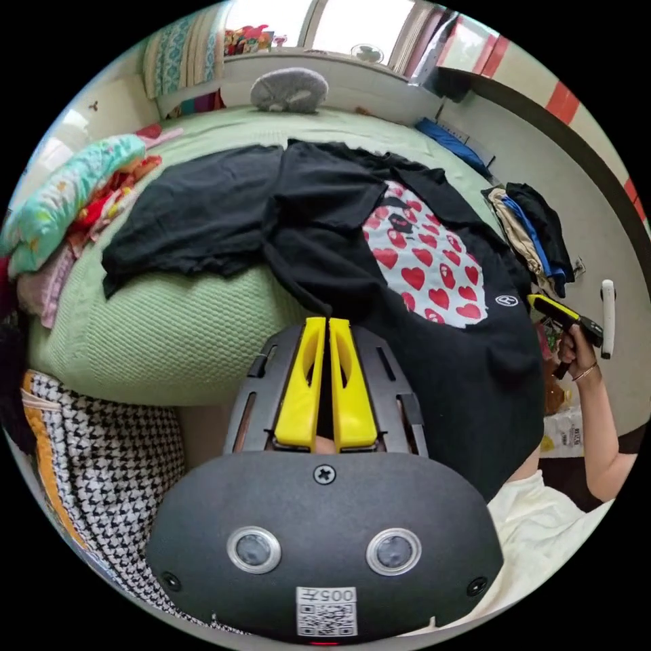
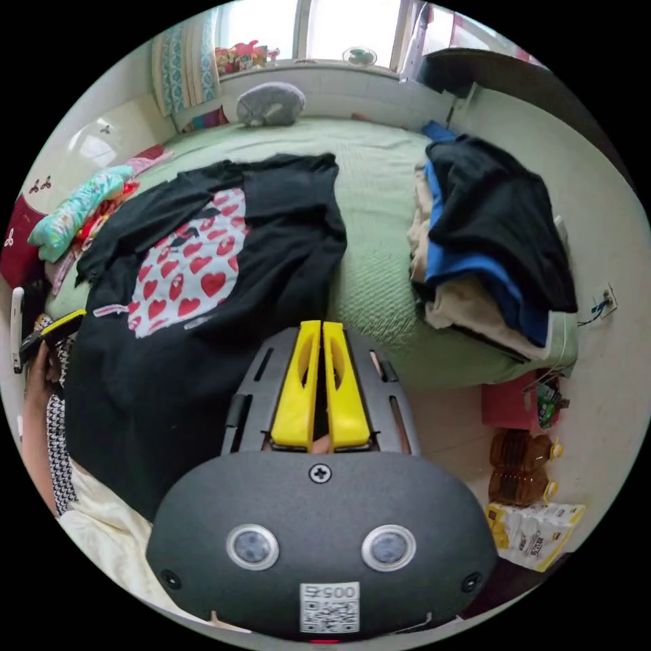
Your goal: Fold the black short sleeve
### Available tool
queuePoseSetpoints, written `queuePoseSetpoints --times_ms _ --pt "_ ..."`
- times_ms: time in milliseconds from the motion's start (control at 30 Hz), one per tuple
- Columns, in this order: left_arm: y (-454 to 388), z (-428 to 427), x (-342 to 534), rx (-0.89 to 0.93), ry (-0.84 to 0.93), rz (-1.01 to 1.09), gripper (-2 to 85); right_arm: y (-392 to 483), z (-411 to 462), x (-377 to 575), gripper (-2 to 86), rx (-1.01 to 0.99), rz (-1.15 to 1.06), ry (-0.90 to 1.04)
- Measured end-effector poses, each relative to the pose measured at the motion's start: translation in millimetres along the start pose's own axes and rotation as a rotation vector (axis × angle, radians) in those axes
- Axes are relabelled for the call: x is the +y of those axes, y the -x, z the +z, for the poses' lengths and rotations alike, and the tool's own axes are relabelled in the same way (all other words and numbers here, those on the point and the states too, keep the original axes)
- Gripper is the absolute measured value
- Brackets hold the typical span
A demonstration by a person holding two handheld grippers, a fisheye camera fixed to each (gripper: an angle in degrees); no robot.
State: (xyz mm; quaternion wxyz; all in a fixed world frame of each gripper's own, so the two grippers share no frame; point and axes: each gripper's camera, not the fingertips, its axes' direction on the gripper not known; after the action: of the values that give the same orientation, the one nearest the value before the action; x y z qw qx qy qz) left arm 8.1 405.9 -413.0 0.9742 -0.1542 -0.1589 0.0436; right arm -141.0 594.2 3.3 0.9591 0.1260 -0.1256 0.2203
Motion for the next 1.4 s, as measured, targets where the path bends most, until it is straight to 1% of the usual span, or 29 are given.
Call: queuePoseSetpoints --times_ms 33,100,133,167,233,333,400,467,533,600,667,733,867,933,1067,1200,1300,1333,1400 --pt "6 -17 -8 -0.009 -0.041 -0.002 0.7 -6 -12 -9 -1.5 0.004 0.006 -0.040" --pt "18 -30 -25 0.045 -0.054 -0.005 0.8 -15 -23 -27 -1.5 -0.022 0.016 -0.088" --pt "25 -33 -38 0.039 -0.060 -0.023 0.9 -20 -23 -41 -1.5 -0.040 0.027 -0.107" --pt "30 -34 -50 0.006 -0.085 -0.027 1.0 -22 -18 -55 -1.5 -0.016 0.037 -0.117" --pt "36 -26 -67 -0.043 -0.092 -0.028 1.4 -23 -1 -74 -1.3 0.047 0.065 -0.102" --pt "49 -8 -81 -0.058 -0.035 -0.107 3.0 -28 33 -87 -0.2 0.043 0.112 0.004" --pt "54 -9 -75 -0.061 -0.019 -0.155 5.1 -32 38 -80 2.6 0.027 0.140 0.036" --pt "54 -18 -55 -0.052 -0.009 -0.132 8.9 -34 26 -51 5.4 -0.045 0.113 0.000" --pt "58 -22 -34 -0.035 0.011 -0.137 10.1 -37 18 -23 8.0 -0.066 0.092 -0.016" --pt "62 -21 -14 0.015 0.033 -0.149 10.4 -42 16 3 9.5 -0.096 0.104 0.010" --pt "67 -14 7 0.109 0.089 -0.183 10.9 -45 19 34 10.8 -0.124 0.126 0.042" --pt "70 -12 19 0.192 0.098 -0.218 11.2 -45 22 51 11.2 -0.123 0.144 0.063" --pt "65 -16 36 0.296 0.096 -0.251 11.5 -42 33 72 11.1 -0.166 0.196 0.106" --pt "61 -21 39 0.303 0.087 -0.247 11.8 -38 35 77 10.5 -0.183 0.206 0.105" --pt "46 -21 37 0.263 0.113 -0.190 13.1 -24 53 82 9.6 -0.176 0.173 0.152" --pt "41 -21 32 0.238 0.118 -0.208 13.3 -9 63 87 8.0 -0.125 0.139 0.179" --pt "35 -25 27 0.186 0.106 -0.225 13.3 -1 60 91 5.6 -0.107 0.117 0.191" --pt "31 -27 24 0.164 0.094 -0.220 13.4 2 58 93 3.5 -0.103 0.109 0.195" --pt "24 -29 19 0.161 0.086 -0.214 13.4 7 55 97 1.6 -0.072 0.092 0.194"
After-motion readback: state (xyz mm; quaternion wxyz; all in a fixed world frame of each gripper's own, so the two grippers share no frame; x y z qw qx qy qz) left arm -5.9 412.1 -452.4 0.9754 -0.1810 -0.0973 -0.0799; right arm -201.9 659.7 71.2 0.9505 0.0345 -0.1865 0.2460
